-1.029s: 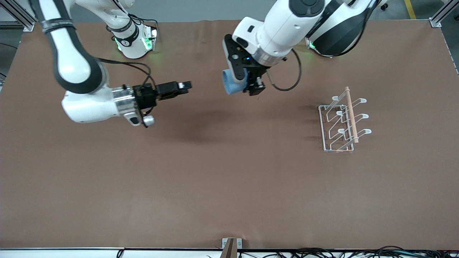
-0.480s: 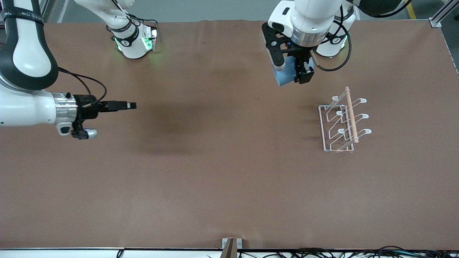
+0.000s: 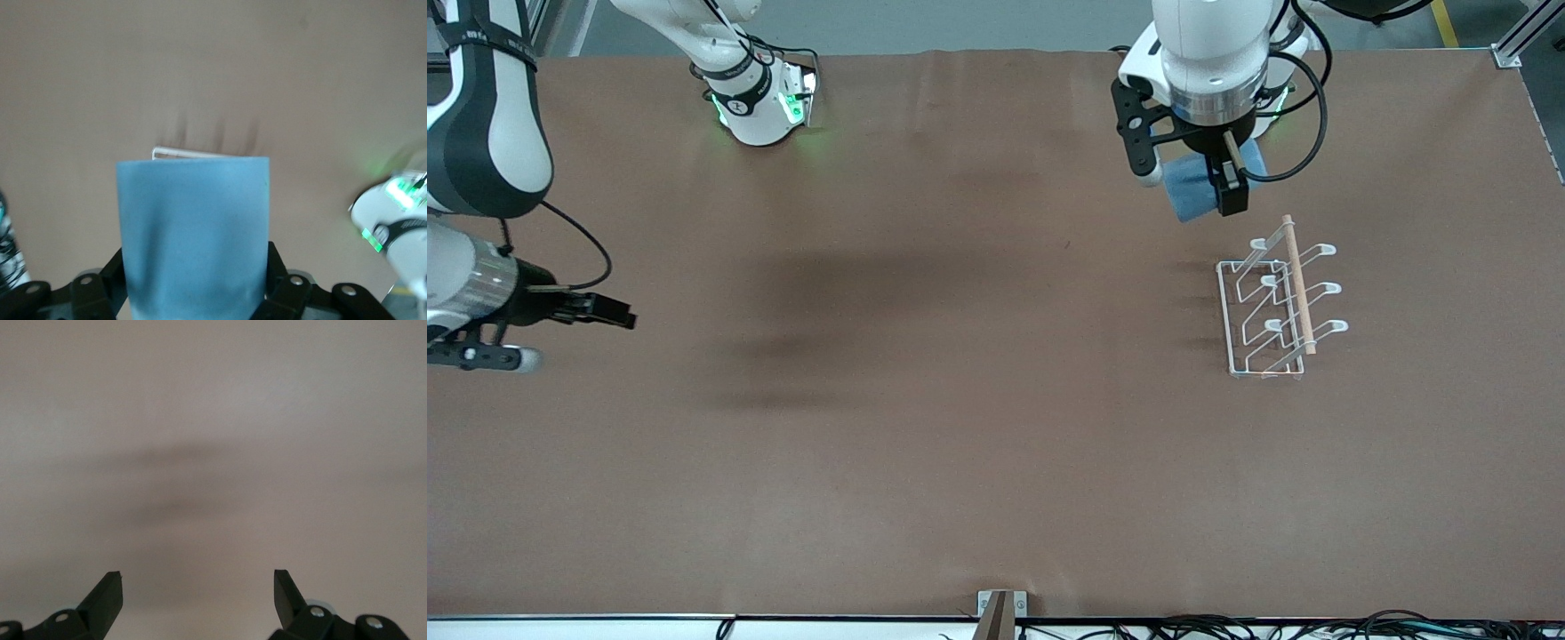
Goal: Hang cup on cup holder
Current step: 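Move the cup with the left gripper over the cup holder hooks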
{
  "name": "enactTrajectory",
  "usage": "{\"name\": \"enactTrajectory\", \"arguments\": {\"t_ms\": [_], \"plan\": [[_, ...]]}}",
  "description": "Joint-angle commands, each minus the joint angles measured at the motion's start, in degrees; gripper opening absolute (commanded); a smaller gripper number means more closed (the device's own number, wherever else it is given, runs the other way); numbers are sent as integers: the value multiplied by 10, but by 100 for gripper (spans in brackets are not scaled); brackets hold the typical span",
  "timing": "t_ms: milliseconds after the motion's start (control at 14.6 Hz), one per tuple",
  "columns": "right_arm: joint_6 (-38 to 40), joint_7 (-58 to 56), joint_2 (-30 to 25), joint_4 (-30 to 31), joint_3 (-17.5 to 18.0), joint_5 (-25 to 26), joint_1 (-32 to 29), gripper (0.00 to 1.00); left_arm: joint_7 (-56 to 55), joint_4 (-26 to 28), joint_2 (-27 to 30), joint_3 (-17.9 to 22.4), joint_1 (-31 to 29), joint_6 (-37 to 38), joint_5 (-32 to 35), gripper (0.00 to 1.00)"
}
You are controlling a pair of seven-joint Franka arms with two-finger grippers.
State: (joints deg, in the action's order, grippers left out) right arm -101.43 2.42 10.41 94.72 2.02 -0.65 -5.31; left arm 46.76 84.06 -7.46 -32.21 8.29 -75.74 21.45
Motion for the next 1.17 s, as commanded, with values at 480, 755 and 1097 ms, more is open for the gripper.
{"name": "enactTrajectory", "arguments": {"t_ms": [480,755,1097], "plan": [[141,64,-85,-101,-46,20,9,100,69,55,-77,-4,23,33,267,0],[148,99,-99,-102,-38,18,19,100,83,114,-120,-4,23,33,358,0],[115,95,-99,-120,-30,25,15,100,84,145,-179,1,17,33,448,0]]}}
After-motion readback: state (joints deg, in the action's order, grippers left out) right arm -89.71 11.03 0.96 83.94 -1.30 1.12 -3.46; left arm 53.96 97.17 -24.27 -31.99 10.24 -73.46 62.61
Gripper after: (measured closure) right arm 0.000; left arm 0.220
